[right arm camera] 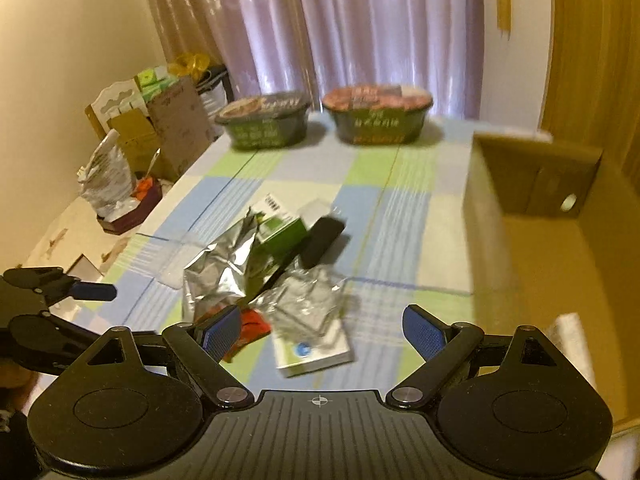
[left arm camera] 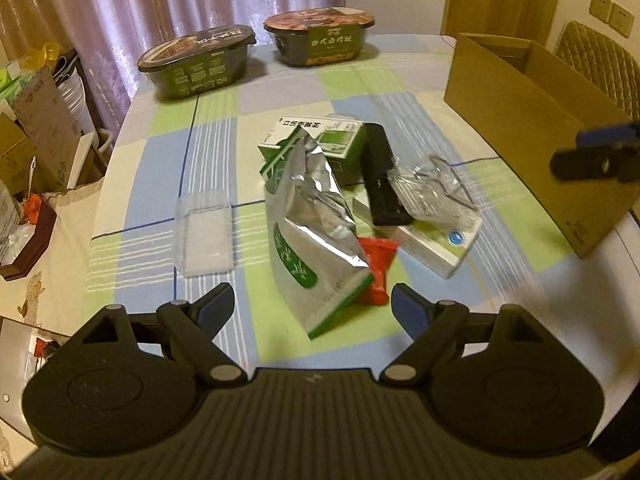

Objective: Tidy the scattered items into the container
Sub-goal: 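Move both tools back to the pile of items, then grasp the clear plastic tray with the right tool while the left tool grasps the silver-green foil bag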

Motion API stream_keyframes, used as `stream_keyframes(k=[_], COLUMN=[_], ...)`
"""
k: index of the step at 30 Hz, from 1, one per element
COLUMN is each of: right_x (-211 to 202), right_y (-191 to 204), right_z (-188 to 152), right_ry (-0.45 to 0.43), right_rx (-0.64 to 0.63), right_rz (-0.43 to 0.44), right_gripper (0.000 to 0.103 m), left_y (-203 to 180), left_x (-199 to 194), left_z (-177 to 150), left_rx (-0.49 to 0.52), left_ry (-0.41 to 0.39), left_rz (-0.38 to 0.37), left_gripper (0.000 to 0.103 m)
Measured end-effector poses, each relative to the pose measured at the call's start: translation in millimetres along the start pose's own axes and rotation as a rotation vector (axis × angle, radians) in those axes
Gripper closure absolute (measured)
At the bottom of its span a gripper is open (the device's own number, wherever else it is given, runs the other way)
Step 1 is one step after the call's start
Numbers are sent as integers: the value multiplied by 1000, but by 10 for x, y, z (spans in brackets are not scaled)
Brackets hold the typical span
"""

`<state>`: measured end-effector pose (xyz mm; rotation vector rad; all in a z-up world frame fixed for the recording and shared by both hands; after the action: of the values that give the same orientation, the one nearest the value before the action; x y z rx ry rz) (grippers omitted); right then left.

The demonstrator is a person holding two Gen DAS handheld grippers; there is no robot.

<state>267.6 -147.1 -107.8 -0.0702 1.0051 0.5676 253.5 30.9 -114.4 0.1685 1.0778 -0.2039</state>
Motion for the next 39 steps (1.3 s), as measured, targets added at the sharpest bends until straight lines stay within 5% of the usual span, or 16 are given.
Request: stream_keyframes(k=[12, 29, 30, 33, 39], right_x=[562, 1093, 1109, 1125, 1028], right_y=[-70, -126, -116, -131, -182], right_z=[6, 133, 130, 103, 79], right_ry=[89, 138, 145, 156, 129], right_rx=[119, 196, 193, 190, 148], right_rz=[36, 64, 70, 64, 21], right_gripper=[10, 12, 28, 44, 47], left_y=[180, 489, 483, 475, 434], left_x=[361, 843, 870, 960, 1114], left_z=[388, 439, 437, 429, 391], left_rx=[-42, -201, -204, -217, -240], left_ry=[-3, 72, 78, 99, 141], left_rz=[-45, -208, -215, -233, -265], left_gripper=[20, 21, 21, 21, 22])
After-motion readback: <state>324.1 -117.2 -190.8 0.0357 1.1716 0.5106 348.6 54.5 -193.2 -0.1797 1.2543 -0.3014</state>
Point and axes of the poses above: each gripper's, at about its wrist camera, not at the fingertips, and x roughly the way its jaws point, y to its left, z to its top, the point moved 10 cm from there along x, roughly the way its jaws point, and after that the axes turned 8 degrees about y, right-handed, at the moved point
